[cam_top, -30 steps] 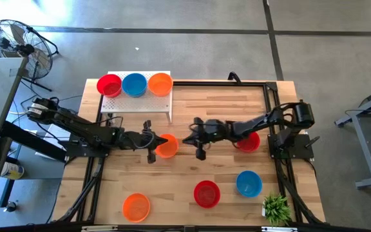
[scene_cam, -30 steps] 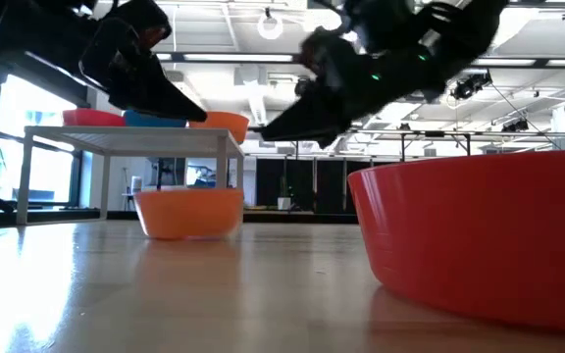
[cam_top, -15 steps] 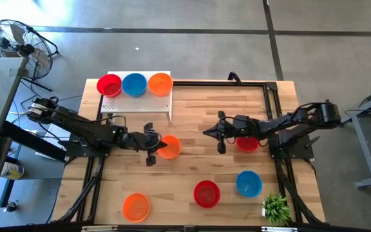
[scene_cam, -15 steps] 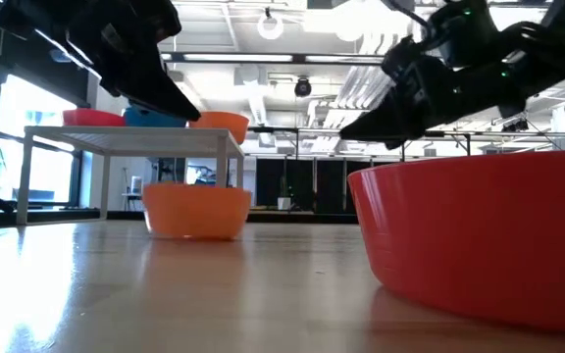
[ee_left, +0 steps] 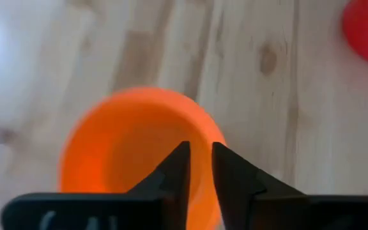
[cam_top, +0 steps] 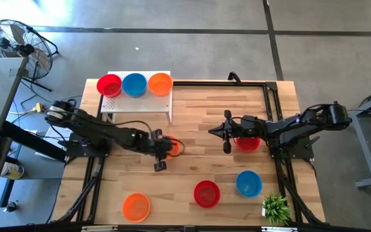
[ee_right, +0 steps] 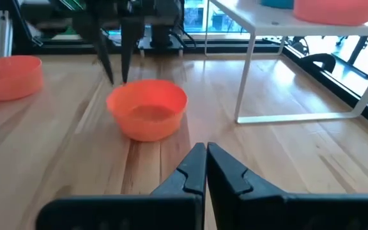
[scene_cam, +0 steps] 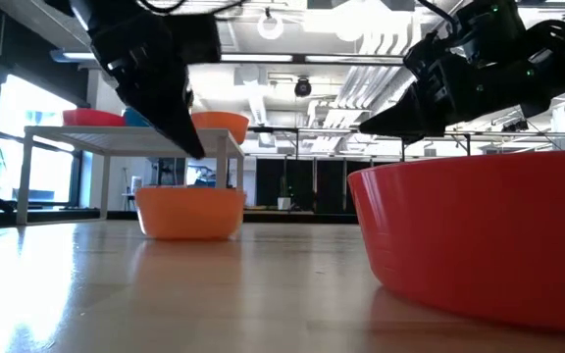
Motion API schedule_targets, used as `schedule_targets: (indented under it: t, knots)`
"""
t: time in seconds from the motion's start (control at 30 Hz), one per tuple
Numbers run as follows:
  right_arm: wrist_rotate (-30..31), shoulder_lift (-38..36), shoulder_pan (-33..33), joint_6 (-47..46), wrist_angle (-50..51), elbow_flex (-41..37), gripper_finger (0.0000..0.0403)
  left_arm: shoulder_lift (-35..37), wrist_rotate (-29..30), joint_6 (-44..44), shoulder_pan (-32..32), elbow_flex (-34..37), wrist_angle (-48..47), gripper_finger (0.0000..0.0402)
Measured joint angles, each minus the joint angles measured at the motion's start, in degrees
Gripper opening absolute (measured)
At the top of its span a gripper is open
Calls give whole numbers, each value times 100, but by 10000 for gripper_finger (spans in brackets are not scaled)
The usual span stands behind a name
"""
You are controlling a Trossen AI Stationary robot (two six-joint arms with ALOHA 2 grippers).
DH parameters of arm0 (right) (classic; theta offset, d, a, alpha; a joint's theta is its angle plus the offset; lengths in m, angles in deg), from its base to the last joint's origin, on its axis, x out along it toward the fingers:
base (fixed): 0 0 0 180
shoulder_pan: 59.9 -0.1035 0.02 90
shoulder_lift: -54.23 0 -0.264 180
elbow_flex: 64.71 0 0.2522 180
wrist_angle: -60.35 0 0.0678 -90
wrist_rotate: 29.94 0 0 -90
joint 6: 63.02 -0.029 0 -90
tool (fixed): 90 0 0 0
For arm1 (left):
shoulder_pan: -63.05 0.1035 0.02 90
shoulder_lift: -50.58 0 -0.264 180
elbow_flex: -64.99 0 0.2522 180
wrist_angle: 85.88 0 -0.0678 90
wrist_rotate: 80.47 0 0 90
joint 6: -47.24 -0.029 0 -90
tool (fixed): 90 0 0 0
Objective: Pick & Place Mini bowls
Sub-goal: Stack the top orange bowl on the orange bowl on the shelf
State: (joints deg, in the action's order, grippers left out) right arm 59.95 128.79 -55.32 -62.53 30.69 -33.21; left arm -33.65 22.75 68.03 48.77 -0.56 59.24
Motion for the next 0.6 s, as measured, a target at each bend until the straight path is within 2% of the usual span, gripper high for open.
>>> schedule_targets:
  t: [0.13, 0.3, 0.6]
  knots:
    - [-1, -2, 0, 3, -15, 2, 1, -625, -407, 340, 0, -502, -447, 98]
    - [-2, 0, 0, 67, 32, 4, 2, -1159, -489, 548, -2, -871, -827, 125]
    - [-3, 0, 0, 106, 80, 4, 1, -1556, -318, 744, 0, -968, -1107, 130]
